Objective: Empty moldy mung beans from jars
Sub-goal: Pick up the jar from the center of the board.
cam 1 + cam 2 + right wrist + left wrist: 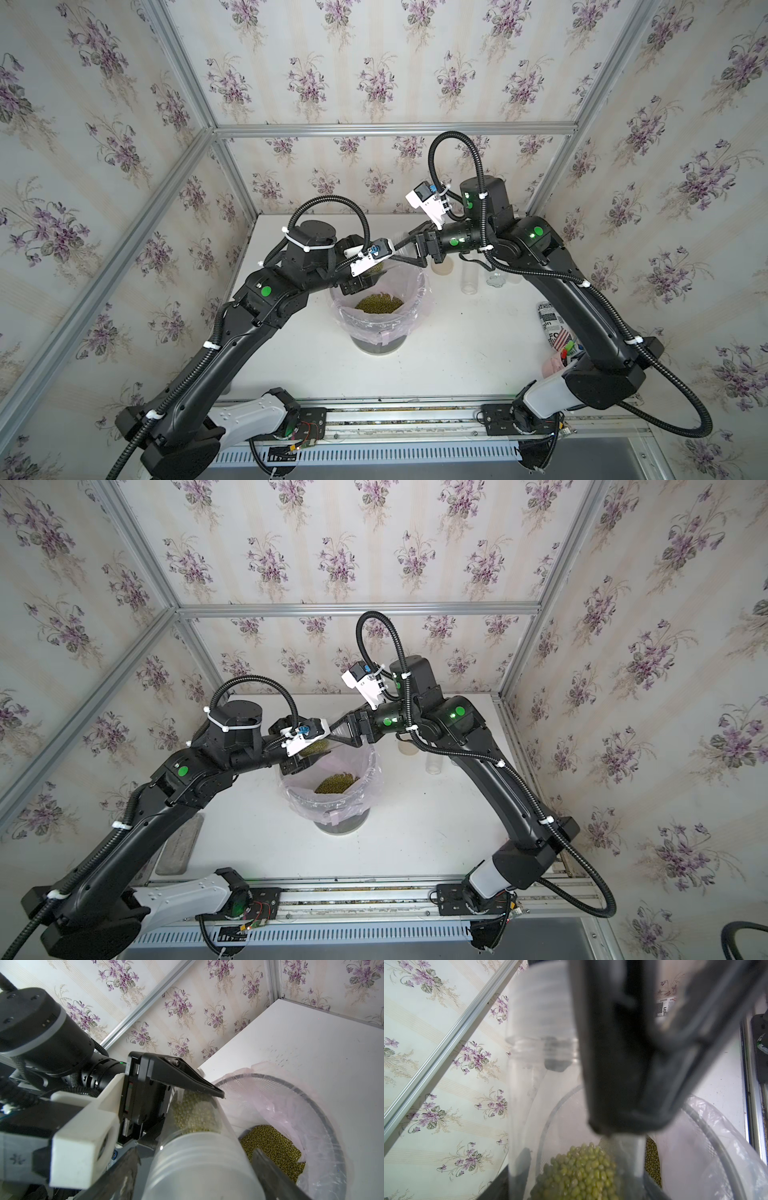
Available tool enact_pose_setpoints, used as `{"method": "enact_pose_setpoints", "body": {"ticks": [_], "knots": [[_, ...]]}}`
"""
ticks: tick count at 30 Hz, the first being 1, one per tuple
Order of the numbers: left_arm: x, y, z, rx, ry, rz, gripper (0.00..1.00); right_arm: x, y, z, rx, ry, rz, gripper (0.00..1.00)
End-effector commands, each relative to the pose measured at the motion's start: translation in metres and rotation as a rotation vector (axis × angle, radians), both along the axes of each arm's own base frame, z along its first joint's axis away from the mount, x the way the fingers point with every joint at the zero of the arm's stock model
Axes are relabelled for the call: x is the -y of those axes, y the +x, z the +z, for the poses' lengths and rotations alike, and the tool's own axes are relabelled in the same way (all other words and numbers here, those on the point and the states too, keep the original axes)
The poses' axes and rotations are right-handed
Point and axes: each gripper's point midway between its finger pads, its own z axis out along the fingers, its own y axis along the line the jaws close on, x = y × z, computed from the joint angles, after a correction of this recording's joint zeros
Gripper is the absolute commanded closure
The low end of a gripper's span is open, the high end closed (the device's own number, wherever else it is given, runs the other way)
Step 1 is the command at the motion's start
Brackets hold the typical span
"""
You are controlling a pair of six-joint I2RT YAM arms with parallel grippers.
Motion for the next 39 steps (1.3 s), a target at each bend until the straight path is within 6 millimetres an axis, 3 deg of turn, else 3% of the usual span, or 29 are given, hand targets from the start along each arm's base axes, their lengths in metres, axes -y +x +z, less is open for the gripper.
{"method": "enact_pose_setpoints", "body": {"ticks": [1, 8, 39], "knots": [[0.001, 0.000, 0.003, 0.020, -0.001, -0.010, 1.00, -0.002, 0.001, 0.002, 0.013, 0.004, 0.004, 0.13], [0.000, 0.000, 0.001, 0.020, 0.001, -0.009, 1.00, 0.000, 0.001, 0.003, 0.018, 0.001, -0.001, 0.02], [-0.002, 0.002, 0.001, 0.034, 0.005, 0.005, 1.00, 0.011, -0.005, 0.010, 0.049, -0.003, -0.026, 0.08]]}}
